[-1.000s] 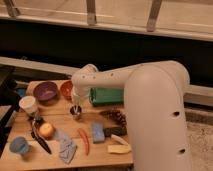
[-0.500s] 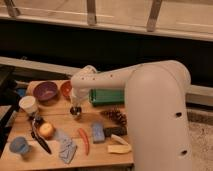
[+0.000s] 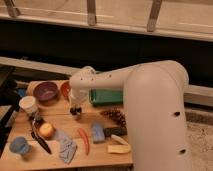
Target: Place fork in metal cup
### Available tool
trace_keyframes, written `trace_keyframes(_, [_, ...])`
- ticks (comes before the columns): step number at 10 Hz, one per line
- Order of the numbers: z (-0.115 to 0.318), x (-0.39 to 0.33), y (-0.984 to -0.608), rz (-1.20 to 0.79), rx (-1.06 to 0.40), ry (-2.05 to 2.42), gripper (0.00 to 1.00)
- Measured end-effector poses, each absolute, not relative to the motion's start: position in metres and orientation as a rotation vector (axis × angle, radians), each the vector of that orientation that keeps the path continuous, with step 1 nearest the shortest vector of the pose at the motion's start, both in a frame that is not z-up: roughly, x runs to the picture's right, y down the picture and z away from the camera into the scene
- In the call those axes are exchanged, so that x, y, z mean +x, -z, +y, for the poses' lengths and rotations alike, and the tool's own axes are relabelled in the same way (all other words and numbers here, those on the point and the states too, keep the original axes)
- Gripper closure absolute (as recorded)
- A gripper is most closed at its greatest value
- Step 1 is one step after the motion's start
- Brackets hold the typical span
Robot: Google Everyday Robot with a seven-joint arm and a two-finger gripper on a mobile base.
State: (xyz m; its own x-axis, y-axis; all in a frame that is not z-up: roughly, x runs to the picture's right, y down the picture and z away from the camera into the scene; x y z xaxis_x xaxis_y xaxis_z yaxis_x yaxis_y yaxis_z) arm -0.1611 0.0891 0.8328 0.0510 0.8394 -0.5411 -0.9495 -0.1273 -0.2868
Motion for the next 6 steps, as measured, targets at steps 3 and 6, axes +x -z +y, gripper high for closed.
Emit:
trace_keyframes(3, [0.0994,-0.1625,-0.8336,0.240,-0.730,-1.528,0.99])
trace_keyframes(6, [0.0972,-0.1596,-0.8327,0.255,-0.730,-1.517,0.75])
